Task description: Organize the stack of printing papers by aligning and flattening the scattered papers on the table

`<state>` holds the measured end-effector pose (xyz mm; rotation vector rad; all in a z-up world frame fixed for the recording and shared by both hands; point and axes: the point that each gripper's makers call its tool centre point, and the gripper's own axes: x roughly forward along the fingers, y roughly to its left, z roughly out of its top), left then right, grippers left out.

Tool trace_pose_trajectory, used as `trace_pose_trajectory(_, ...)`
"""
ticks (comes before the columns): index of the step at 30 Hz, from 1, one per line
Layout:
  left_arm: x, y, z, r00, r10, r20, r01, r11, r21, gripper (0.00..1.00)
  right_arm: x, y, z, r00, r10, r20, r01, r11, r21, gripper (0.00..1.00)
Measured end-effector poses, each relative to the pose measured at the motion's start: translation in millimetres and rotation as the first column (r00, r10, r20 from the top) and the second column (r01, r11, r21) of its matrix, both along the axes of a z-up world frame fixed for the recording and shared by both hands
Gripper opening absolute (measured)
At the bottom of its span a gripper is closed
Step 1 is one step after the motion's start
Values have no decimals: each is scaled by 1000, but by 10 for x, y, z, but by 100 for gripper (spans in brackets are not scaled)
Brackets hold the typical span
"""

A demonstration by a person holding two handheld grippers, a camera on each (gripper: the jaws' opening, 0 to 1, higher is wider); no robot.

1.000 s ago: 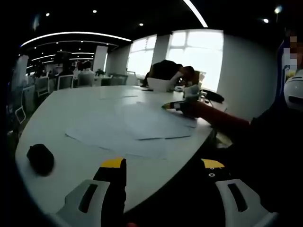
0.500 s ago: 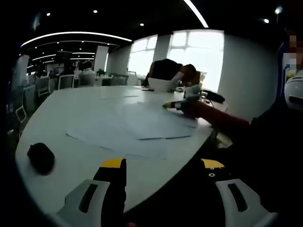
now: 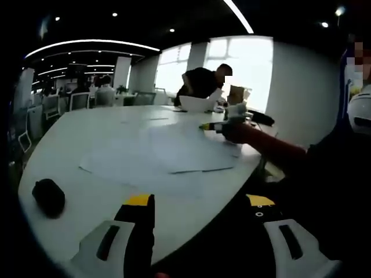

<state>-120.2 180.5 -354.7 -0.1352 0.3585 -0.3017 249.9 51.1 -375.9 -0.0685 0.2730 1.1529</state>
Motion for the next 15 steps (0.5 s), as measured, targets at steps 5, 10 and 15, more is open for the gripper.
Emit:
trace_pose_trajectory(5, 3, 21, 3, 1000, 6, 4, -6, 1000, 0, 65, -24, -7, 121, 1000, 1, 22, -1, 1000, 22, 0)
trace_pose_trajectory(10, -1, 23, 0, 1000, 5, 4, -5, 1000, 0, 64, -60, -9, 247, 999, 3, 41, -5, 999, 51, 0)
trace_pose_trajectory(15, -22, 16, -11, 1000, 5, 4, -5, 1000, 0, 64, -80, 3, 287, 999, 10, 51, -13, 998, 57, 0)
